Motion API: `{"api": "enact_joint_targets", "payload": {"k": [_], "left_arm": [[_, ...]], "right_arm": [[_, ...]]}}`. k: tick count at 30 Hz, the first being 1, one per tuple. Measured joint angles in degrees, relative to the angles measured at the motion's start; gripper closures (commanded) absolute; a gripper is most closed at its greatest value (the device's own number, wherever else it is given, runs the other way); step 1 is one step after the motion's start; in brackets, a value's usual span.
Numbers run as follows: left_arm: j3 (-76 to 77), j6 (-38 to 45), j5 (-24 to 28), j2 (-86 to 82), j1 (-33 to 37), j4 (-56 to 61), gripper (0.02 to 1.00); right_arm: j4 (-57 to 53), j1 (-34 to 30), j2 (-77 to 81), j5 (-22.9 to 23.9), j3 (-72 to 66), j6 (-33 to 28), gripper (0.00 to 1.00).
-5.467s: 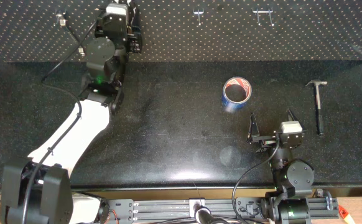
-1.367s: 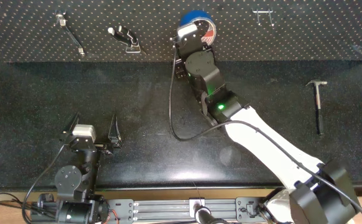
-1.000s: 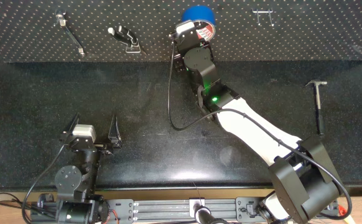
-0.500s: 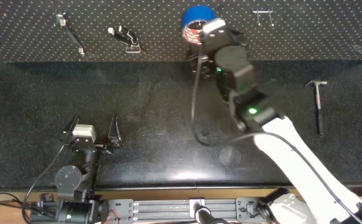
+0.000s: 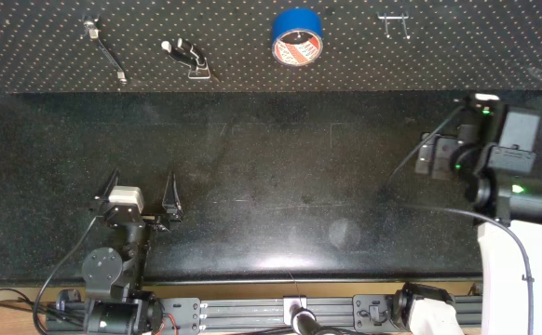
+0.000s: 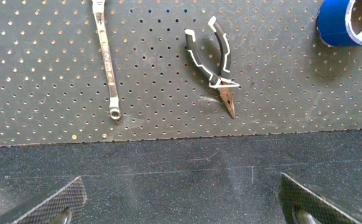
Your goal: Place Tools Onto Pegboard
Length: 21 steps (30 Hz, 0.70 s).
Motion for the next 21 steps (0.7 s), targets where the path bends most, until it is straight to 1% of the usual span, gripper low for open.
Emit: {"api": "enact_joint_targets", "payload": {"k": [3, 7, 10, 17, 18, 19, 20, 21], "left_arm": [[0.0, 0.0, 0.0, 0.0, 0.0, 0.0, 0.023], [0.0, 0.0, 0.0, 0.0, 0.0, 0.02, 0.025], [0.0, 0.0, 0.0, 0.0, 0.0, 0.02, 0.025], [0.0, 0.0, 0.0, 0.0, 0.0, 0.02, 0.025], [0.0, 0.0, 0.0, 0.0, 0.0, 0.0, 0.023], [0.0, 0.0, 0.0, 0.0, 0.0, 0.0, 0.025], [0.0, 0.0, 0.0, 0.0, 0.0, 0.0, 0.023], [0.0, 0.02, 0.0, 0.0, 0.0, 0.02, 0.027]], "right_arm": [[-0.5, -7.15, 1.79, -0.55, 0.0, -2.43, 0.049], [-0.79, -13.97, 2.32, -1.55, 0.0, -5.57, 0.049], [-0.79, -16.06, 2.32, -1.66, 0.0, -6.93, 0.047], [-0.55, -16.11, 2.34, -1.11, 0.0, -7.28, 0.047], [-0.79, -16.11, 2.36, -0.33, 0.0, -8.0, 0.047], [-0.96, -16.11, 2.54, -0.02, 0.0, -10.16, 0.047], [-2.1, -16.11, 3.63, 0.17, 0.02, -14.25, 0.047], [-2.51, -16.11, 5.18, 0.2, 0.02, -17.07, 0.047]]}}
